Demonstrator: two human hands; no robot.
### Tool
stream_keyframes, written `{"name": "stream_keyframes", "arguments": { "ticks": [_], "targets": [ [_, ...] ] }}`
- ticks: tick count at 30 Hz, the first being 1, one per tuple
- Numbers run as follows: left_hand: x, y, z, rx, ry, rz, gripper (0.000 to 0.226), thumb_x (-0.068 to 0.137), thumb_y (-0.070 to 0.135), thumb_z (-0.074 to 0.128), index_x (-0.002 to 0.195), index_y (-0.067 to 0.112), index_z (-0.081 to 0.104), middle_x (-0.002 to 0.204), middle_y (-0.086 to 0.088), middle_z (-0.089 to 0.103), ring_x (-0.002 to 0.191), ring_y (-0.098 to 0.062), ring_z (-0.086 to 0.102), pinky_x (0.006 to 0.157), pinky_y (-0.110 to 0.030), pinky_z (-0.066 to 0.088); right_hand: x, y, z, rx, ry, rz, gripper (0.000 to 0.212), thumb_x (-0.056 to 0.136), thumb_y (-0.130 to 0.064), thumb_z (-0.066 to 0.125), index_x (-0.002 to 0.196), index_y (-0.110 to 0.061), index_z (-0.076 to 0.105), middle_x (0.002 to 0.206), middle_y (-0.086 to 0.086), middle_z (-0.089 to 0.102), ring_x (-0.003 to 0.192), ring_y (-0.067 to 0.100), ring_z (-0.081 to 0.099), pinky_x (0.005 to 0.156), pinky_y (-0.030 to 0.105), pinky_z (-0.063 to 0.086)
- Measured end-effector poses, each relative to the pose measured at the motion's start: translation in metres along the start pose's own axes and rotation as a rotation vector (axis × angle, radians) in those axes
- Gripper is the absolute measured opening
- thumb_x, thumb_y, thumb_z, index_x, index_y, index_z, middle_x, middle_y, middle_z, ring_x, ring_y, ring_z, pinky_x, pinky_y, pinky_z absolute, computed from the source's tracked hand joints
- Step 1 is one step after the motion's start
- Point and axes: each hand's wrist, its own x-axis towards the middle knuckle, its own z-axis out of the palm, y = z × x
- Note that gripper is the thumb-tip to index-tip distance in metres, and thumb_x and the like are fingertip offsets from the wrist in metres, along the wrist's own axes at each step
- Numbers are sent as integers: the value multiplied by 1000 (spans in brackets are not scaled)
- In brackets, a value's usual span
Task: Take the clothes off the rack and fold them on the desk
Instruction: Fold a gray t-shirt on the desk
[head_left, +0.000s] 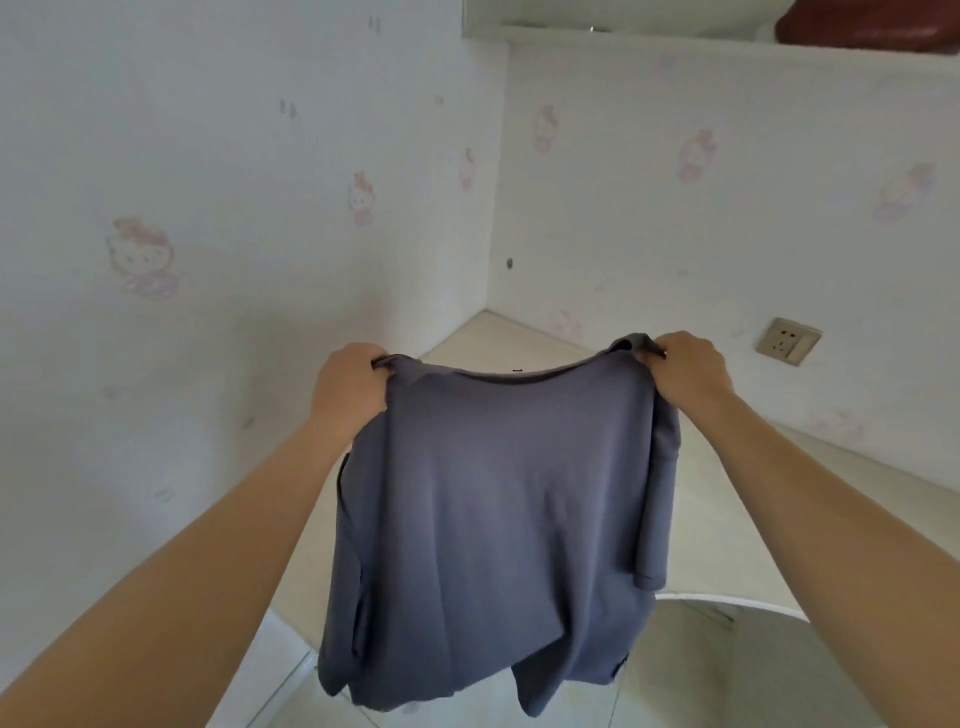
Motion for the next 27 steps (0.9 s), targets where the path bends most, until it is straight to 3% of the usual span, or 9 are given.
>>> {"name": "stream_keyframes", "arguments": {
  "ticks": [3, 6, 9, 12, 14, 16, 19, 23, 27],
  "targets": [
    [33, -4, 14, -139, -88, -82, 10, 83, -2, 54, 76, -5, 61, 66, -18, 65, 68, -33, 69, 66, -45, 56, 26, -6, 8, -60, -100, 81, 30, 95, -37, 49, 81, -13, 61, 81, 11, 64, 78, 32, 60, 61, 30, 40],
    [64, -8, 37, -259, -121, -185, 13, 87, -4, 50, 76, -3, 56, 63, -18, 61, 66, -37, 70, 74, -55, 56, 58, -13, 25, 9, -243, 109, 26, 93, -17, 53, 69, -8, 49, 70, 12, 56, 68, 29, 55, 50, 28, 35],
    [93, -14, 62, -310, -119, -239, 15, 87, -5, 45, 78, -4, 57, 68, -18, 62, 65, -36, 71, 77, -53, 56, 90, -19, 50, 250, -310, 155, 23, 95, -9, 51, 72, -10, 49, 67, 8, 53, 54, 22, 53, 42, 21, 43],
    [130, -22, 92, -268, -82, -244, 10, 80, -7, 48, 78, -8, 58, 78, -27, 66, 72, -36, 70, 78, -53, 55, 133, -14, 83, 424, -316, 195, 18, 96, -10, 51, 79, -10, 54, 76, 14, 66, 62, 26, 66, 59, 31, 58],
    [155, -26, 110, -185, -42, -245, 12, 81, -3, 51, 77, -4, 62, 76, -22, 68, 74, -34, 69, 75, -49, 55, 166, -6, 104, 415, -348, 193, 13, 95, -7, 51, 82, -7, 53, 77, 20, 71, 69, 33, 70, 69, 40, 59],
    [177, -30, 128, -89, 0, -237, 17, 85, 1, 50, 74, -1, 62, 73, -18, 67, 71, -33, 66, 66, -41, 52, 198, 1, 124, 409, -346, 200, 14, 96, -8, 48, 84, -6, 53, 75, 23, 71, 69, 36, 70, 70, 41, 58],
    [213, -40, 163, -3, 25, -253, 27, 86, 3, 51, 60, 6, 52, 63, -14, 58, 61, -30, 52, 51, -30, 33, 251, 13, 163, 315, -327, 147, 18, 92, -7, 53, 74, -9, 53, 77, 25, 70, 72, 37, 70, 77, 44, 57],
    [274, -50, 219, 27, 64, -303, 40, 85, -1, 51, 50, 10, 35, 51, -8, 38, 49, -21, 31, 49, -32, 22, 328, 23, 223, 228, -307, 99, 16, 90, -10, 55, 75, -6, 58, 82, 23, 69, 83, 36, 66, 75, 39, 52],
    [331, -60, 266, 7, 111, -384, 32, 85, -1, 50, 54, 2, 43, 56, -17, 45, 54, -24, 36, 50, -31, 23, 393, 22, 268, 240, -312, 48, 15, 93, -8, 50, 88, -1, 63, 92, 24, 69, 92, 36, 62, 71, 34, 42]
  ]
}}
